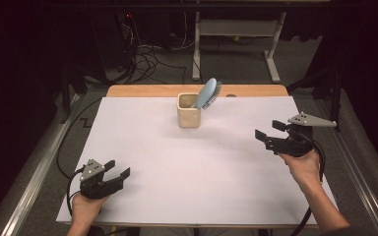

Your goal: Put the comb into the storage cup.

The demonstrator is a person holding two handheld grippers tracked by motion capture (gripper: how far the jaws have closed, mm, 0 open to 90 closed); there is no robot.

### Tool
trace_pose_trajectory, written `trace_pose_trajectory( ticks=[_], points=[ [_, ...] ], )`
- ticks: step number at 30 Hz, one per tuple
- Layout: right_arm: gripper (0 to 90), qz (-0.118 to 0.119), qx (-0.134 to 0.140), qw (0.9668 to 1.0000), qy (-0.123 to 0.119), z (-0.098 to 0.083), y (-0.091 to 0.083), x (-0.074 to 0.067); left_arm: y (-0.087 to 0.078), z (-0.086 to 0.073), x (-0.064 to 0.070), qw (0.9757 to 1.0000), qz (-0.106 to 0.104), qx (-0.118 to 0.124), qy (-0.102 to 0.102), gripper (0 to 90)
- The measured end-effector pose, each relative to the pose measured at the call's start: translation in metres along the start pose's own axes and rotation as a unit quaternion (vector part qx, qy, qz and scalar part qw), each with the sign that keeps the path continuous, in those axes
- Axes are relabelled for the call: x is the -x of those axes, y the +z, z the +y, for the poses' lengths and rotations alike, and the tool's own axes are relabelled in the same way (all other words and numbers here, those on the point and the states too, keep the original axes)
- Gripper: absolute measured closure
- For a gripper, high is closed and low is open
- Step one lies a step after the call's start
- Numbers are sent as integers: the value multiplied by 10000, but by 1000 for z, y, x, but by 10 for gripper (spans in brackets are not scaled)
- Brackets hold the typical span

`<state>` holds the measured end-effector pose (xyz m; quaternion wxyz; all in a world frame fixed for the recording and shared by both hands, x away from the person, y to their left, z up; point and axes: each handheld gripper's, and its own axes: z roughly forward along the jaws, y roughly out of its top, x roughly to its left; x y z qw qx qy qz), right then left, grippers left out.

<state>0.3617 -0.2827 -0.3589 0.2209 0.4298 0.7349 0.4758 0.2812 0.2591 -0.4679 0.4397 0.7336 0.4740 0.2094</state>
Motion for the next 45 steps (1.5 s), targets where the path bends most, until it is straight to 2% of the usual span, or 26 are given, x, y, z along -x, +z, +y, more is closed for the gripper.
trace_pose_trajectory(
  ticks=[38,45],
  points=[
    [238,-213,334,9992,45,-23,-37,6,1,1,0,10000,-11,-3,15,329],
    [239,-256,324,9991,38,-29,-42,6,0,1,0,10000,-4,7,-19,330]
  ],
)
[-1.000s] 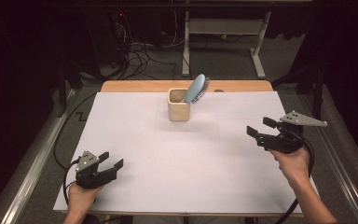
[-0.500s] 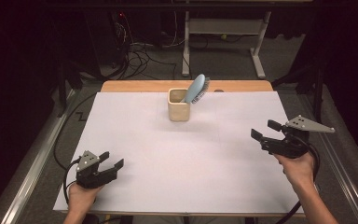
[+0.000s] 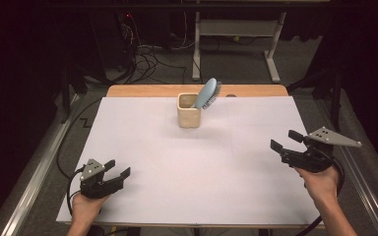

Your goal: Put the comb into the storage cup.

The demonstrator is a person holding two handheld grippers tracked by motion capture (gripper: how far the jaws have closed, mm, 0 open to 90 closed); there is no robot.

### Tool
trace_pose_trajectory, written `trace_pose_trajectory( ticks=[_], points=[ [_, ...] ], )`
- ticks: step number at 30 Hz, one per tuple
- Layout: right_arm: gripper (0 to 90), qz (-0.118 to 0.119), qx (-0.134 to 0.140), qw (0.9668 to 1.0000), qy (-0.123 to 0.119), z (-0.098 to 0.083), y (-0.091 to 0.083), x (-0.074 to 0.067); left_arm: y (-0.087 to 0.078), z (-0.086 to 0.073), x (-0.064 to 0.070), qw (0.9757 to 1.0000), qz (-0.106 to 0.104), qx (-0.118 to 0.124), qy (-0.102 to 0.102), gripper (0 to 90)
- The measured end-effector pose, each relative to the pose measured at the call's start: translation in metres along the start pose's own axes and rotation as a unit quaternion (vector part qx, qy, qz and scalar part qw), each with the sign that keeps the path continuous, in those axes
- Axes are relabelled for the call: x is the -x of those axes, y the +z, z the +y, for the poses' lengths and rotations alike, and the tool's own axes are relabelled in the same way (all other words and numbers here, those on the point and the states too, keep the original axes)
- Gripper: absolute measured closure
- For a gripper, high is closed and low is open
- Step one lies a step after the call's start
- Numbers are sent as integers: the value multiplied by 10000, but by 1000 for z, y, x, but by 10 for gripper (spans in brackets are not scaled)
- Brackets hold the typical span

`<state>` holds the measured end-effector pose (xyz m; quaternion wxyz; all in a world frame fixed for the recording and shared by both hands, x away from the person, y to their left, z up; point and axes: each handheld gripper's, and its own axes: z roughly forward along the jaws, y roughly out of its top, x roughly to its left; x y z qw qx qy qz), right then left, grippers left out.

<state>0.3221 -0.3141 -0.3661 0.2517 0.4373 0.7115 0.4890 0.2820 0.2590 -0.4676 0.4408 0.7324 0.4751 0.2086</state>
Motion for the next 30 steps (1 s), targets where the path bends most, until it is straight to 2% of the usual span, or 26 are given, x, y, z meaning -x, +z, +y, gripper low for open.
trace_pose_trajectory(
  ticks=[30],
  points=[
    [241,-43,99,9999,76,-26,-15,-3,0,0,0,10000,-28,31,-34,331]
  ],
)
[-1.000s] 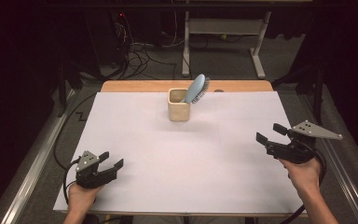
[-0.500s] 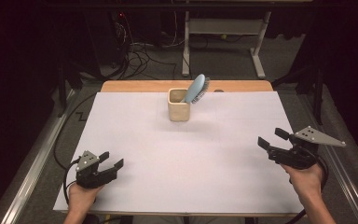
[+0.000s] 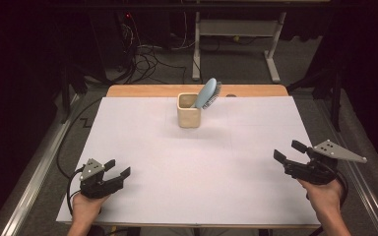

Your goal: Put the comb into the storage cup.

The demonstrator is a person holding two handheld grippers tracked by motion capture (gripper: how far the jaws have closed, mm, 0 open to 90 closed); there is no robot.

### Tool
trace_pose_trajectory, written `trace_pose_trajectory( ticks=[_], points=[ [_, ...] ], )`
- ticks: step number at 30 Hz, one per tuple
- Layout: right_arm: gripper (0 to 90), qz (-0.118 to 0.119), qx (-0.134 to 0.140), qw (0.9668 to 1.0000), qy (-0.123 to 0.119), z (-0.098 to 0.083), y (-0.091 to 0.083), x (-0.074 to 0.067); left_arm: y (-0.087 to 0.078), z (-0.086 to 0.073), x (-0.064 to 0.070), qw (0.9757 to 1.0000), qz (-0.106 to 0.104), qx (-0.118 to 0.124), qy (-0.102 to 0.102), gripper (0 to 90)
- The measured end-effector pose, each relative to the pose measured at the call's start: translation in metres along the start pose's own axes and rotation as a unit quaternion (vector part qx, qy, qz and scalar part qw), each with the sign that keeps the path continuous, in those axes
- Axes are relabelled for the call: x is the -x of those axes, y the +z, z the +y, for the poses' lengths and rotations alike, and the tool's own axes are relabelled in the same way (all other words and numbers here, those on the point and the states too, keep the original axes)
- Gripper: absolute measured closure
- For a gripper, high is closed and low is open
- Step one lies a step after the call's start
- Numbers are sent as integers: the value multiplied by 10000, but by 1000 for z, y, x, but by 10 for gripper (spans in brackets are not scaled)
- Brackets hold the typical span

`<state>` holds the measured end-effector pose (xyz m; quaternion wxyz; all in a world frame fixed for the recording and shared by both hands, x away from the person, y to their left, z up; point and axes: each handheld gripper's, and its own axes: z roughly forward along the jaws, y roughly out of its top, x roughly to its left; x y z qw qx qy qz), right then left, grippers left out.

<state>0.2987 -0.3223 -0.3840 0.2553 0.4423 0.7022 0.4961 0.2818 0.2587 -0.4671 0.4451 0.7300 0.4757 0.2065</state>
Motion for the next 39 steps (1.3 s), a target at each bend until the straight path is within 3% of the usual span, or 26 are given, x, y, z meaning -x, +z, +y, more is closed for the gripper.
trace_pose_trajectory(
  ticks=[17,39],
  points=[
    [244,-133,7,9997,183,-27,-10,1,0,0,0,10000,-60,11,-10,332],
    [248,-249,-21,9994,224,-51,-15,1,-2,1,0,10000,-21,30,13,331]
  ],
)
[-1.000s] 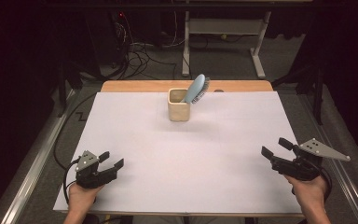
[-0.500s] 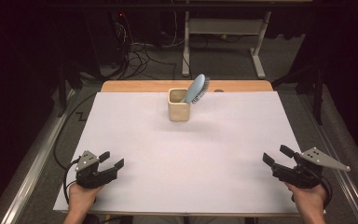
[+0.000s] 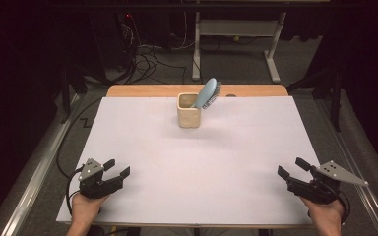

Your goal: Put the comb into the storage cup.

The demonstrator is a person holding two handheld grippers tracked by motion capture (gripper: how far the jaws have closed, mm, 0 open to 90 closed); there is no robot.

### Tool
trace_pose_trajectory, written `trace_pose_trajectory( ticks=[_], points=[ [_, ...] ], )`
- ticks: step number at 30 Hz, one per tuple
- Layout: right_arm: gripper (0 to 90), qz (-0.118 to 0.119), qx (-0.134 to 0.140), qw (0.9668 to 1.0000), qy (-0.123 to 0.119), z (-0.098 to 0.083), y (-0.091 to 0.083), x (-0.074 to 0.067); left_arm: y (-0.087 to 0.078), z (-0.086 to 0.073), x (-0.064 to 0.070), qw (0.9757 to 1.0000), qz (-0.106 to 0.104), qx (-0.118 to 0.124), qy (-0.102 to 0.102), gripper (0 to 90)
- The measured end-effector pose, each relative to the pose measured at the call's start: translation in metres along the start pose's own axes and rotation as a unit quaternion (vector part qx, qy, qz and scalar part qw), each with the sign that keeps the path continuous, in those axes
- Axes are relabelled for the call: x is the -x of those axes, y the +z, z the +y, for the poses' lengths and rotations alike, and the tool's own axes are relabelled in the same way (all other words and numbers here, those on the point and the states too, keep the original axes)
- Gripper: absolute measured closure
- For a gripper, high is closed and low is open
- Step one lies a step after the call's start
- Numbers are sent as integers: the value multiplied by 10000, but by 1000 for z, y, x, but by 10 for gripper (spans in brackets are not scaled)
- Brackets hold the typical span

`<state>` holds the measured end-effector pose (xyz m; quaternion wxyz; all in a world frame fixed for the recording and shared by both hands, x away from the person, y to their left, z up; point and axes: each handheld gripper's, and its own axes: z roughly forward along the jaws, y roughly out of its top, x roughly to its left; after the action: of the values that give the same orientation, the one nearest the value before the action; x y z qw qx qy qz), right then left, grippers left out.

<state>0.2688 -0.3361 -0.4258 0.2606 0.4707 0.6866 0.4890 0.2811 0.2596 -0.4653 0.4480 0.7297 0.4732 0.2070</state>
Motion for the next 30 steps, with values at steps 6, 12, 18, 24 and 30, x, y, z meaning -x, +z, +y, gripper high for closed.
trace_pose_trajectory(
  ticks=[6,12,18,24,30],
  points=[
    [248,-1,1,10000,23,-5,-1,1,0,0,0,10000,-1,12,-9,332],
    [248,11,19,10000,29,-11,-1,0,0,0,-1,10000,-12,9,-7,332],
    [247,2,11,10000,49,-17,-2,1,1,1,0,10000,-29,-10,0,332],
    [248,6,30,9999,106,-22,-3,2,1,1,0,10000,-10,13,-11,333],
    [247,-10,24,9999,149,-28,-4,4,1,1,0,10000,-12,7,-10,333]
  ],
)
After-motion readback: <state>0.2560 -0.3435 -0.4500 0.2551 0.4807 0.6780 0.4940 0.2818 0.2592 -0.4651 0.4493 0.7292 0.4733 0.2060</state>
